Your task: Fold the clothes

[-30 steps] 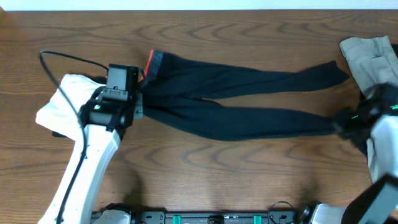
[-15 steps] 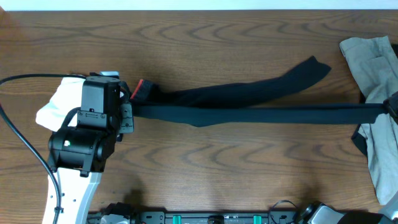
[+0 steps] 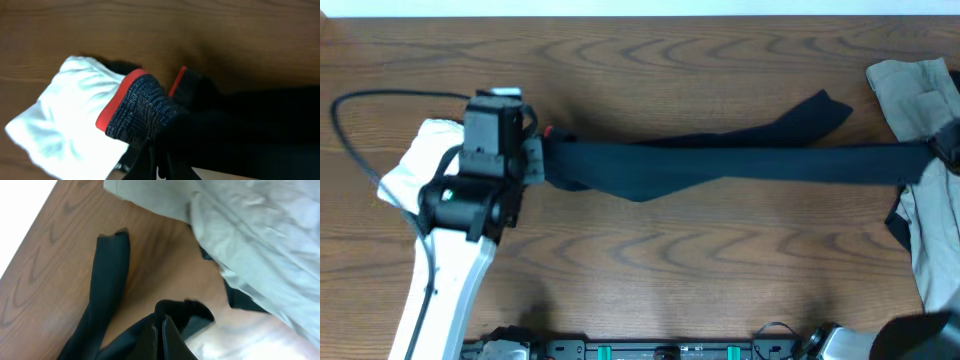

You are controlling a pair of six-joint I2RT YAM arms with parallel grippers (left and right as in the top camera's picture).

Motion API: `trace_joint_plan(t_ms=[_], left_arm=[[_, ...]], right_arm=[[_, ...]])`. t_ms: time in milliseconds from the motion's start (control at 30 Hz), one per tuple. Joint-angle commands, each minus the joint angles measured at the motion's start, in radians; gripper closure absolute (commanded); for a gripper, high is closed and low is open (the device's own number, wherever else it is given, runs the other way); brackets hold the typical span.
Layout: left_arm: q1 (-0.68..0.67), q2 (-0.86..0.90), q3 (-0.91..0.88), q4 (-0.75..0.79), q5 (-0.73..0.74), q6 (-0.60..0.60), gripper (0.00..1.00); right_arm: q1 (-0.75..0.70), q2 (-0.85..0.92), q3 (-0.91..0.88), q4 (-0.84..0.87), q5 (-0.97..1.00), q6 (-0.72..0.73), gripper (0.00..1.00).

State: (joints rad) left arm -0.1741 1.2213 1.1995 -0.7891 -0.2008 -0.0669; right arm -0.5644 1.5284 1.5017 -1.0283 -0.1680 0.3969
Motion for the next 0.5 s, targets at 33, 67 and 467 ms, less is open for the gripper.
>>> trace_joint_plan(t_ms=[33, 67, 467], left_arm=[[0.004, 0.06, 0.018, 0.02, -0.008, 0.021, 0.93], [0.004, 0.064, 0.018, 0.022, -0.008, 0.021, 0.93], [0.004, 0.159, 0.018, 0.1, -0.008, 0.048, 0.92]], right_arm=[[0.023, 0.063, 0.019, 0.032, 0.003, 0.01, 0.99], [0.022, 0.068, 0.019, 0.037, 0.003, 0.01, 0.99], [0.071, 0.143, 0.019, 0.121, 0.003, 0.037, 0.99]])
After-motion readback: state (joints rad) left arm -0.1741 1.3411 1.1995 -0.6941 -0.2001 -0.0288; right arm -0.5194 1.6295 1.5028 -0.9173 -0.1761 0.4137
